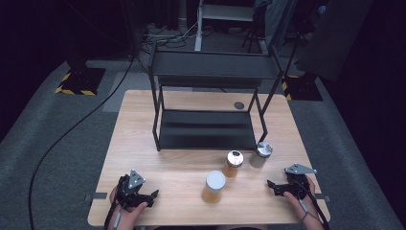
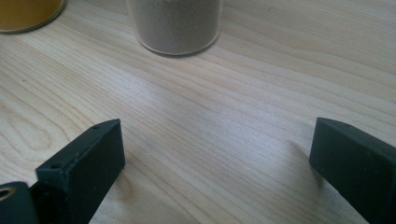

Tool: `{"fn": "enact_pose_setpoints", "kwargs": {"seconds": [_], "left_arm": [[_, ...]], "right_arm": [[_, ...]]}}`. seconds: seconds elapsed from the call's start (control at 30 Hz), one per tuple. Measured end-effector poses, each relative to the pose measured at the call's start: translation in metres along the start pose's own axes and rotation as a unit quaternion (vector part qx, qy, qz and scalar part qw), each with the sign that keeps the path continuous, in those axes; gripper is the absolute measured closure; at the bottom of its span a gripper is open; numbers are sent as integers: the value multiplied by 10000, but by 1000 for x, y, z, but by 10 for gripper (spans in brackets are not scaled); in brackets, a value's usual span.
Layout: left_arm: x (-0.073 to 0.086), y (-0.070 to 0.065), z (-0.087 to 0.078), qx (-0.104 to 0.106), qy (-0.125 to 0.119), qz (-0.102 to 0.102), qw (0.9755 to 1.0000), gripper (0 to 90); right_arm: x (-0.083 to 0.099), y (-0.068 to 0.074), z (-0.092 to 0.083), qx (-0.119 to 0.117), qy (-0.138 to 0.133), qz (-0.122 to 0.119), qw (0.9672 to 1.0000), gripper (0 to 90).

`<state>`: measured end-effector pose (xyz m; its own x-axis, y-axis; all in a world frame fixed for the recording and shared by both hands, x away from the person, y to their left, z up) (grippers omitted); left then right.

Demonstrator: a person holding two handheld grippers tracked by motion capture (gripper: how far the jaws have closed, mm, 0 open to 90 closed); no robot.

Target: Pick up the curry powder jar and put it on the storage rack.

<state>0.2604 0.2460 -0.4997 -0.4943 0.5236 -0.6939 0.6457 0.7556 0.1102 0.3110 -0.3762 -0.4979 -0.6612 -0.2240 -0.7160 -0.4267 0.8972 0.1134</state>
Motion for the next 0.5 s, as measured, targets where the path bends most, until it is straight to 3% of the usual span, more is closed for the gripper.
{"fn": "enact_pose_setpoints", "kwargs": {"seconds": [0.5], "left_arm": [[-3,-3,1,0,48,-91,9999,43]], "right_arm": [[-1,-2,0,-58,11,-54,10000,33]]}}
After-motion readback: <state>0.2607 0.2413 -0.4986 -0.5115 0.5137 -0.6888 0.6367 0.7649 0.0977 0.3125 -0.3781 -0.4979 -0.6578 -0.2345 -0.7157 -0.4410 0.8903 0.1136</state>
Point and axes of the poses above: each handheld gripper's, and its own axes: z roughly forward along the jaws, x roughly out of its underside, y roughly to its left, the point moved 7 cm from there along z, roughly forward along the jaws, and after that the axes turned 10 degrees about z, right-handed, at the moved point
